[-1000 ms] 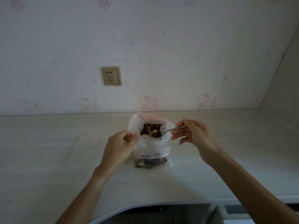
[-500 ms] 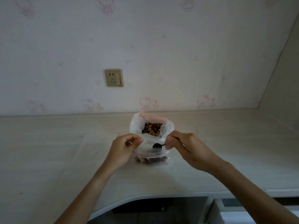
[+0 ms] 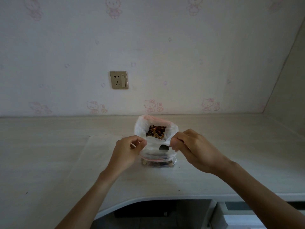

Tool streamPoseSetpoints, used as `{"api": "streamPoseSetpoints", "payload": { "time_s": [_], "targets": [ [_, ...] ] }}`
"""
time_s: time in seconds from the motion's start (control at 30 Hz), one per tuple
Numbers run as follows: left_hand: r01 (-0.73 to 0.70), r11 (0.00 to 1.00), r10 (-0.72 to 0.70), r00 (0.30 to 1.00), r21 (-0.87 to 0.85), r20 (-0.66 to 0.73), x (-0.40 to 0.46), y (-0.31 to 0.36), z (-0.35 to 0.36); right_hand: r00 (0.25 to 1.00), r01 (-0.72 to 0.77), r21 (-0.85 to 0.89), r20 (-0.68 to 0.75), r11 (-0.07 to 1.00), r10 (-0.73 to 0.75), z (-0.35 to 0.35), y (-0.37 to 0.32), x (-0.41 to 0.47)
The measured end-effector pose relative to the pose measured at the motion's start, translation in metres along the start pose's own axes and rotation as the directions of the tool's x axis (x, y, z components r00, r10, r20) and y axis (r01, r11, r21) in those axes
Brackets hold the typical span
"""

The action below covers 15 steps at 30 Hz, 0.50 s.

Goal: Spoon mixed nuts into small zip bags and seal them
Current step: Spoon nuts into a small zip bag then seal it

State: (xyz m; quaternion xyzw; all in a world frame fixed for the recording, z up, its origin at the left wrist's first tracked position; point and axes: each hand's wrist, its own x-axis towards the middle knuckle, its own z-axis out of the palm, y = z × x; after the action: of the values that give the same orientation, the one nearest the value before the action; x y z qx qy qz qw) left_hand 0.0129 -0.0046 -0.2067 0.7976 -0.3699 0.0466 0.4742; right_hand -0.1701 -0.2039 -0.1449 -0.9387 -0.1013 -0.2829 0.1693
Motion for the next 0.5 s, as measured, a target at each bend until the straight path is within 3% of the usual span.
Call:
{"api": "streamPoseSetpoints", "payload": {
  "time_s": [0.1, 0.23, 0.4, 0.5],
  "targets": [
    [0.027, 0.998, -0.028, 1.000, 0.063, 0.009, -0.001, -0.002, 0.002, 0.971, -0.189, 0.369, -0.068, 0.910, 0.229, 0.008, 0.008, -0.002],
    [0.068, 0.995, -0.068, 0.998, 0.075, -0.012, 0.003, -0.003, -0.001, 0.877, -0.264, 0.645, -0.150, 0.717, 0.457, 0.018, 0.018, 0.006],
    [0.168, 0.984, -0.159, 0.978, 0.055, -0.137, 0.022, -0.012, -0.002, 0.734, -0.353, 0.820, -0.057, 0.451, 0.677, 0.025, 0.029, 0.018],
    [0.277, 0.960, -0.265, 0.941, 0.029, -0.211, 0.038, -0.017, 0.001, 0.663, -0.438, 0.813, 0.004, 0.383, 0.748, 0.030, 0.038, 0.027]
  ]
}}
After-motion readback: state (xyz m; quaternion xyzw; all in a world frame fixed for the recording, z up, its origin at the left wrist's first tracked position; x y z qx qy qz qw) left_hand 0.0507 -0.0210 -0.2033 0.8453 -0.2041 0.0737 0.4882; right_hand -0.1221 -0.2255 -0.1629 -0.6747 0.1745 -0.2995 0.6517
